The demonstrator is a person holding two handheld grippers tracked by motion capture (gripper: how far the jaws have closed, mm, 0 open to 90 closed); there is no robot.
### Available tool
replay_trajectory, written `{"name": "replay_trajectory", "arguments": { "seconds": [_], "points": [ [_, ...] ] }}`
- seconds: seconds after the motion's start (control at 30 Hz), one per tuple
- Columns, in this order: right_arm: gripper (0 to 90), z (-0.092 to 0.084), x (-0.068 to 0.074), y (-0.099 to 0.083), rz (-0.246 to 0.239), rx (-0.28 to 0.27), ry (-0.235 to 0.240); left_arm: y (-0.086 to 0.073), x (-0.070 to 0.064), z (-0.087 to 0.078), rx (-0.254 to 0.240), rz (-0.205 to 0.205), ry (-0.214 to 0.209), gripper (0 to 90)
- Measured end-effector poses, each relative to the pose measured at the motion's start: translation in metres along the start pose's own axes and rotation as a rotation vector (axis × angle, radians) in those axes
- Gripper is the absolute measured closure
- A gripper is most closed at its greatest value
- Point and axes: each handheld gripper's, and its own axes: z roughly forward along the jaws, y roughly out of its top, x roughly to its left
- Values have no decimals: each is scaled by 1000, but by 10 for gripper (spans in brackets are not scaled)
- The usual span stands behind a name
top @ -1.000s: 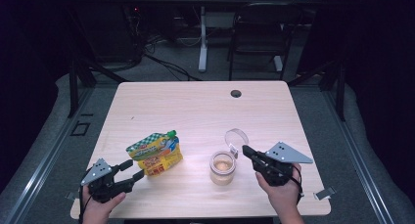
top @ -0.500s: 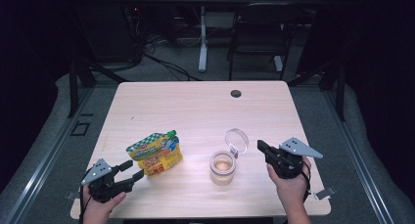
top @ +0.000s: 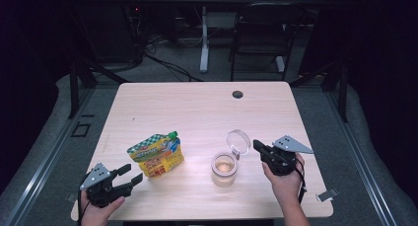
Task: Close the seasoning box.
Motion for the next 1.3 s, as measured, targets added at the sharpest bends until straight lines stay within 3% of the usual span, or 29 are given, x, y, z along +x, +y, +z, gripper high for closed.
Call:
{"name": "replay_trajectory", "arguments": {
  "seconds": [0.37,1.3],
  "points": [
    [900,4,3,-1,3,5,11,0,0,1,10,3,-3,381],
    [900,3,23,-2,-44,5,75,0,2,3,14,6,-1,382]
  ]
}}
